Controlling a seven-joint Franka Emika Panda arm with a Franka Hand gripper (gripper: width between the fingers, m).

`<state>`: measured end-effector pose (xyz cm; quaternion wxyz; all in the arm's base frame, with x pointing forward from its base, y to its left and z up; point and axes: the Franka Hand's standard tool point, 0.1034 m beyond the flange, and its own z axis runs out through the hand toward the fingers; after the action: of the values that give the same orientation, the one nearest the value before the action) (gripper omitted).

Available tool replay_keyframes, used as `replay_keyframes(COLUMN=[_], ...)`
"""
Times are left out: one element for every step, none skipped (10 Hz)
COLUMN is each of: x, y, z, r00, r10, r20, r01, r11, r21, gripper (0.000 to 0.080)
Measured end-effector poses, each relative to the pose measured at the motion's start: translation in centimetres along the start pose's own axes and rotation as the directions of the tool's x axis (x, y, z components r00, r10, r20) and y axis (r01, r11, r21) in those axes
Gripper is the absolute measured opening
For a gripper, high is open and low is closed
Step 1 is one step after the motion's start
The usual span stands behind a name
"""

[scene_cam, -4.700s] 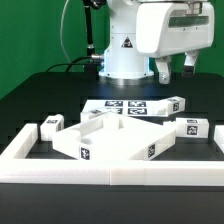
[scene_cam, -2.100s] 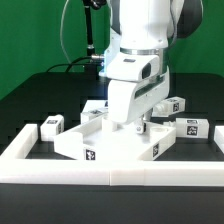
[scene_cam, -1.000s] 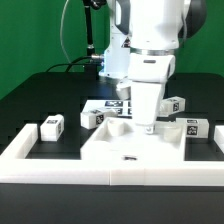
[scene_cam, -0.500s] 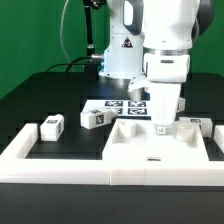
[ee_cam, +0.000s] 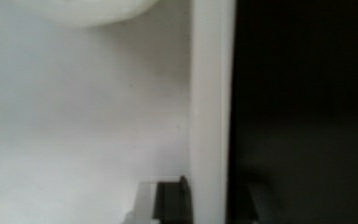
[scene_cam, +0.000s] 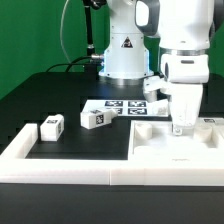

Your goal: Assemble one leg

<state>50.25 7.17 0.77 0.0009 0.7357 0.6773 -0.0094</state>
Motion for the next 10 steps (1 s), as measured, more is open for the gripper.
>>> replay_keyframes(x=[0.0,0.0,0.0,0.0,-0.1,-0.4,-1.0,-2.0,-3.2,-5.1], y=[0.0,0.0,0.0,0.1,0.2,0.4,0.4,0.2,0.1,-0.3], z=[0.0,0.0,-0.1,-0.2,-0.6,-1.6,-2.9,-4.7,-6.1,-7.5], r00=[1.000,1.000,1.000,1.000,1.000,1.000,0.999,0.998,0.998,0.997], r10=[0.002,0.003,0.005,0.009,0.022,0.030,0.039,0.053,0.062,0.071], r20=[0.001,0.001,0.001,0.002,0.003,0.006,0.013,0.020,0.027,0.036], r01=[-0.002,-0.003,-0.005,-0.009,-0.022,-0.030,-0.039,-0.053,-0.061,-0.068], r11=[1.000,1.000,1.000,1.000,1.000,0.999,0.999,0.998,0.996,0.995], r21=[0.003,0.002,0.001,0.001,-0.003,-0.014,-0.026,-0.044,-0.058,-0.068], gripper=[0.0057,0.0058,0.0058,0.0266,0.0266,0.0460,0.0583,0.0629,0.0629,0.0645])
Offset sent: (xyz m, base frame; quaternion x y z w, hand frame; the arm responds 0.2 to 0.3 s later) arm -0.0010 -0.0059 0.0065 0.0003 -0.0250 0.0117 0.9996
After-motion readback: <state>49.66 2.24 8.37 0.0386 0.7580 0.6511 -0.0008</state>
